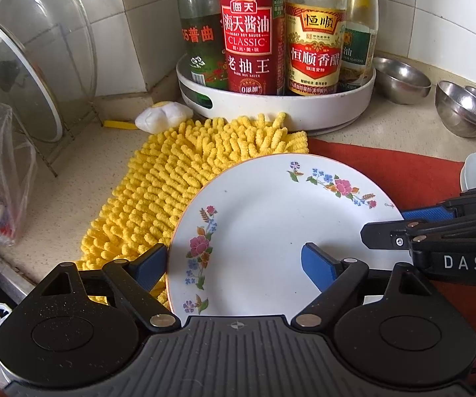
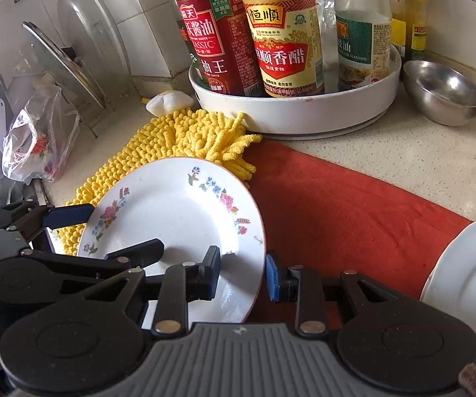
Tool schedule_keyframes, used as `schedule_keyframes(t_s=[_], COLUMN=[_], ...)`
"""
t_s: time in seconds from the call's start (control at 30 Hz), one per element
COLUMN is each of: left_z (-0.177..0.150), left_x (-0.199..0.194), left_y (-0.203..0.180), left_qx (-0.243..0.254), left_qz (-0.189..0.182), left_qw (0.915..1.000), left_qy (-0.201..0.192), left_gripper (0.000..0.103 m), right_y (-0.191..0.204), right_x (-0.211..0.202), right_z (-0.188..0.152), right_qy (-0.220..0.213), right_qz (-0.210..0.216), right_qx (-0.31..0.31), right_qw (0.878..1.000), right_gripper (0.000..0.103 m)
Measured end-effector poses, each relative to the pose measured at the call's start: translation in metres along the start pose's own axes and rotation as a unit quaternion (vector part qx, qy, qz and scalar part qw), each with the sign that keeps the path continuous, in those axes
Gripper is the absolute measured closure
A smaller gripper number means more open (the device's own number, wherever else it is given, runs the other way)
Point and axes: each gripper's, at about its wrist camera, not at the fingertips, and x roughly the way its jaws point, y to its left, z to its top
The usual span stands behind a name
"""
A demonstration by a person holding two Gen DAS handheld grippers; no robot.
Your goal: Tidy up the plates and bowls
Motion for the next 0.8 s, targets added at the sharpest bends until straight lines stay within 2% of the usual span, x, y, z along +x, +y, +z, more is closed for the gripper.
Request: schedule_keyframes(t_s=[0.23,0.37,0.43,0.57,0.8], left_z=[0.001,-0.001,-0.002,-0.004,0.0], left_x=[-0.002,0.005,0.006,0.01,0.012], left_y=[-0.006,-0.007,-0.007,-0.006,-0.007], left_qx=[0.007,-0.001,-0.002,-0.005,-0.014], left_qz=[0.008,0.004,0.005,0.001,-0.003], left_qw=[0.9999,1.0,1.0,1.0,0.9999], left_qy=[-0.003,0.009,0.005,0.0,-0.003], left_gripper=[0.014,0.014,0.013,0.005,0.007], right_y=[-0.004,-0.009,-0.012,-0.012,-0.015], right_x=[-0.004,0.0,0.002,0.003,0.003], right_z=[-0.003,-0.005,-0.005,-0.004,-0.003], right_qy=[-0.003,0.007,0.01,0.013,0.015], right_qz=[0.007,0.01,0.015,0.019,0.027], right_qx=[0.004,0.013,0.017,0.01,0.016], right_qw=[1.0,1.0,1.0,1.0,0.999], right_gripper=[0.075,0.075,0.075,0.075,0.076])
